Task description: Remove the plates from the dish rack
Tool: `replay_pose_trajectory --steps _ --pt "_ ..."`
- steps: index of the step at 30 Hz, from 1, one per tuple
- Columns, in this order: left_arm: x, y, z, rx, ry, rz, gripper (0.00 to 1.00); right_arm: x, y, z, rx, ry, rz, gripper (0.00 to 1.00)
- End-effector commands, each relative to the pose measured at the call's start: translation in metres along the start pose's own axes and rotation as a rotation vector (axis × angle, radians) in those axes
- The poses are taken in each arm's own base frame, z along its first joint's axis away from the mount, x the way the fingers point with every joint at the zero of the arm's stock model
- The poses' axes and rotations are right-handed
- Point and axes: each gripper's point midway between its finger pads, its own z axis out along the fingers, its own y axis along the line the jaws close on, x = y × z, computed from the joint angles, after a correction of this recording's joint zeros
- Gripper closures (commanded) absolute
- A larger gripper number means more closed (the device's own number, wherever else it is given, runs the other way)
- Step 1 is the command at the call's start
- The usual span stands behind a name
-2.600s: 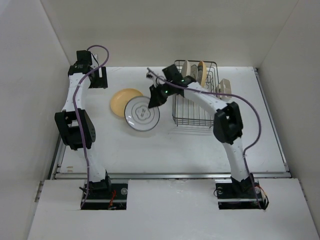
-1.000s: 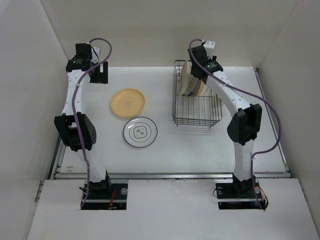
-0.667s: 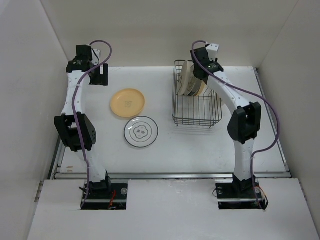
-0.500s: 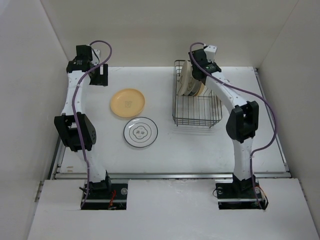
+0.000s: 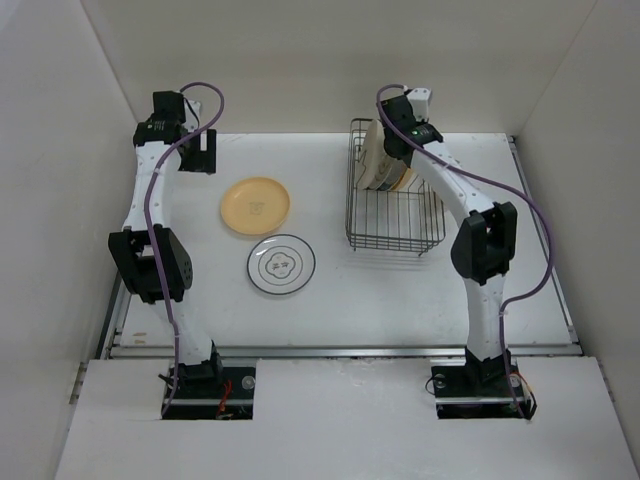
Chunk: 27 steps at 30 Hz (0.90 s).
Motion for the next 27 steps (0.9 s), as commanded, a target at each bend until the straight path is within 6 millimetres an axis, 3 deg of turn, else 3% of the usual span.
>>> replay_pose_trajectory --steps 1,6,8,11,17,18,22,24,25,26,27 --pt "-0.006 0.001 -0.028 -0.006 -0.051 0.008 0.13 -0.065 -0.028 -0.021 0.042 -0.149 0.178 1.00" --pt "-0.003 -0.006 -0.035 -0.004 -0.054 0.042 0.13 -0.107 -0.064 -0.051 0.106 -0.248 0.241 1.00" --pt "-0.007 -0.015 -0.044 0.001 -0.076 0.075 0.13 -0.128 -0.090 -0.068 0.174 -0.307 0.282 1.00" --pt "-0.010 -0.026 -0.049 0.018 -0.091 0.118 0.11 -0.149 -0.108 -0.089 0.214 -0.364 0.273 1.00" --pt "-0.009 -0.050 -0.067 0.021 -0.101 0.225 0.07 -0.158 -0.130 -0.112 0.308 -0.383 0.208 1.00" --pt "-0.005 -0.069 -0.067 0.040 -0.095 0.288 0.07 -0.160 -0.128 -0.110 0.309 -0.397 0.211 1.00" --pt "0.010 -0.104 -0.071 0.077 -0.078 0.379 0.07 -0.158 -0.143 -0.118 0.368 -0.398 0.176 1.00" --pt "0.013 -0.134 -0.080 0.253 -0.093 0.343 0.07 -0.160 -0.156 -0.135 0.394 -0.405 0.203 1.00" --pt "0.009 -0.137 -0.084 0.301 -0.101 0.287 0.07 -0.159 -0.149 -0.145 0.354 -0.415 0.194 1.00" --pt "0.009 -0.144 -0.090 0.363 -0.102 0.259 0.07 -0.169 -0.164 -0.167 0.320 -0.445 0.236 1.00" --pt "-0.001 -0.161 -0.107 0.498 -0.139 0.233 0.06 -0.172 -0.164 -0.179 0.274 -0.468 0.271 1.00"
